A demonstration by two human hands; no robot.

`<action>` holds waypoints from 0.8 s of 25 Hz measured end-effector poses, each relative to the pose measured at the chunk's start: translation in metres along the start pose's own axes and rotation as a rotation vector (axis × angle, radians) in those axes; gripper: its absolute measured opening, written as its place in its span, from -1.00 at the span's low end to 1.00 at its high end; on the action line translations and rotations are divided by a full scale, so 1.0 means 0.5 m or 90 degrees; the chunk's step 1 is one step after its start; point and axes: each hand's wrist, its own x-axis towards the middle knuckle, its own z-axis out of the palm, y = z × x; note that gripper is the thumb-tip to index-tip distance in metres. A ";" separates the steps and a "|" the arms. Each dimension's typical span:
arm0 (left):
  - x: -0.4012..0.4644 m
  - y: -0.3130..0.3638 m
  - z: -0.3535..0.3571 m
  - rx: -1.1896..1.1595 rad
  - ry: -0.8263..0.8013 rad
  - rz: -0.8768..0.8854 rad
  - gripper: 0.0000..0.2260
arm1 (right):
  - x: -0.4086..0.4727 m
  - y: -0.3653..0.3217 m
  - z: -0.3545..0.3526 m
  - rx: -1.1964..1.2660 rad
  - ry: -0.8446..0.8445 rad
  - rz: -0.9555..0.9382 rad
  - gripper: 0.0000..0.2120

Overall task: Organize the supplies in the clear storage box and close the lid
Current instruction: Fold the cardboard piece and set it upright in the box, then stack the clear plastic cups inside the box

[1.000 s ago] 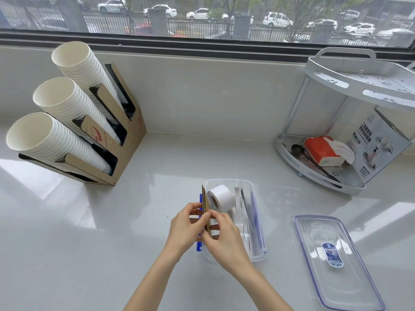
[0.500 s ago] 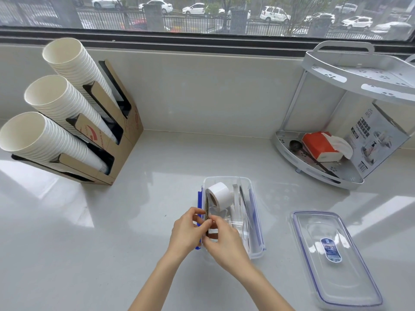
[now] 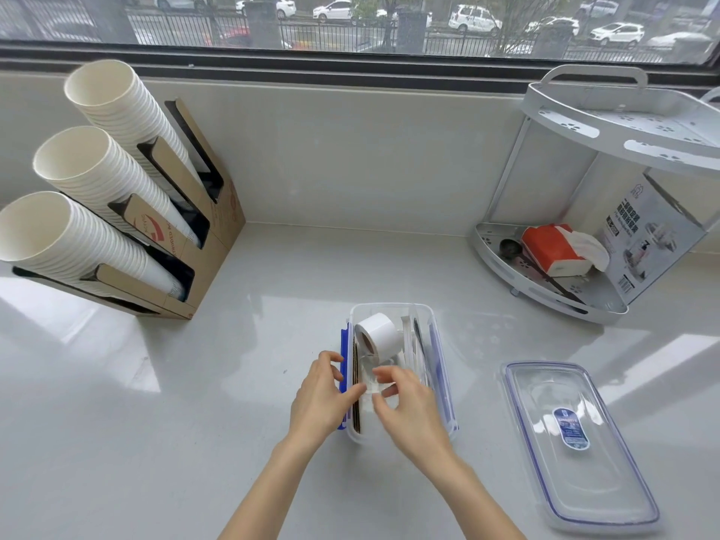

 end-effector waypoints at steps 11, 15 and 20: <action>0.035 0.031 0.023 0.350 0.045 0.247 -0.64 | 0.020 0.053 -0.083 -0.213 0.047 0.076 -0.68; 0.038 0.024 0.043 0.395 -0.003 0.229 -0.60 | 0.024 0.046 -0.074 -0.228 0.068 0.074 -0.70; 0.035 0.022 0.042 0.293 0.017 0.232 -0.77 | 0.019 0.040 -0.074 -0.190 0.084 0.073 -0.74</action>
